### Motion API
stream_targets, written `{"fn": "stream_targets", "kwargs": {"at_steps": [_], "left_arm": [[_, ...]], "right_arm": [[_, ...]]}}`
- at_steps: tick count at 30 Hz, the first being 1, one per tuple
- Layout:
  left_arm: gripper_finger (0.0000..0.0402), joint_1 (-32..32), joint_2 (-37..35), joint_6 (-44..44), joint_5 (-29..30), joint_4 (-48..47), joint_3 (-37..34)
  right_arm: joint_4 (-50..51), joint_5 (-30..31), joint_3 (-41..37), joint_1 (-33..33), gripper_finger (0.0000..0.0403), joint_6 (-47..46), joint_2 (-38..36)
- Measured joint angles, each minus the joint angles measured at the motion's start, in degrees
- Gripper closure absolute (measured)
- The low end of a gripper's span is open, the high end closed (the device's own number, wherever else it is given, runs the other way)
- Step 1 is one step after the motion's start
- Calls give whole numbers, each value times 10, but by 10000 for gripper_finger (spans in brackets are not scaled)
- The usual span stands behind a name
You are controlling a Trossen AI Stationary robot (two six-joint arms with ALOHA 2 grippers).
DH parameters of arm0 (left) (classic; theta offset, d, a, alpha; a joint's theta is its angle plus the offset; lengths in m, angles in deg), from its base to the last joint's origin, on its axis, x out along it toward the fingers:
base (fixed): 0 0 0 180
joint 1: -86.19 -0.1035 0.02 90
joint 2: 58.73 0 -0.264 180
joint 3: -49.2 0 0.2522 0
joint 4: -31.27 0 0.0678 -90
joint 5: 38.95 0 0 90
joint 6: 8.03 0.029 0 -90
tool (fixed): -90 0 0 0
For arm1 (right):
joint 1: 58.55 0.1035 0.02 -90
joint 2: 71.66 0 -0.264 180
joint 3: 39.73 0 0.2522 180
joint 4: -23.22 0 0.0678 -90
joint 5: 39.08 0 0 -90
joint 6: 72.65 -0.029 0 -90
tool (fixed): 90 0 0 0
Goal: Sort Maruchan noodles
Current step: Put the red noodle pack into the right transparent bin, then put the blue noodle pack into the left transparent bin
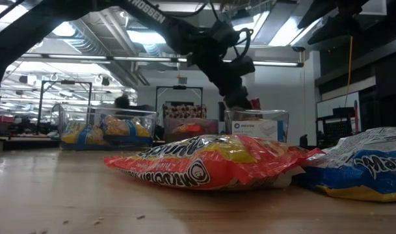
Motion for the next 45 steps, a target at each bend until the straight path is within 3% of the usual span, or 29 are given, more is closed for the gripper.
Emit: {"fn": "stream_targets", "kwargs": {"at_steps": [5, 9, 12, 16, 19, 24, 33, 37, 41, 45], "left_arm": [[311, 2, 0, -47, -10, -56, 56], [311, -6, -2, -116, -127, -147, 114], [311, -6, -1, -154, -179, -194, 130], [311, -6, -3, -181, -187, -261, 175], [311, -6, -8, -189, -165, -316, 228], [314, -6, -8, -211, -141, -453, 341], [317, -16, -133, -238, -124, -537, 319], [317, -15, -175, -257, -173, -583, 319], [317, 2, -213, -256, -239, -666, 319], [317, 28, -247, -269, -249, -704, 319]], "right_arm": [[0, 4, 0, 0, 125, 20, 3], [0, 16, 0, 0, 125, 38, 8], [0, 21, 0, 0, 125, 53, 13], [2, 60, 0, -9, 125, 90, 35], [-7, 48, 0, -44, 125, 126, 64], [-65, -28, 0, -112, 125, 225, 126], [-210, -195, 0, -229, 125, 429, 257], [-199, -318, 0, -254, 125, 434, 298], [-137, -465, 0, -230, 125, 395, 304], [-64, -520, 0, -157, 125, 337, 295]]}}
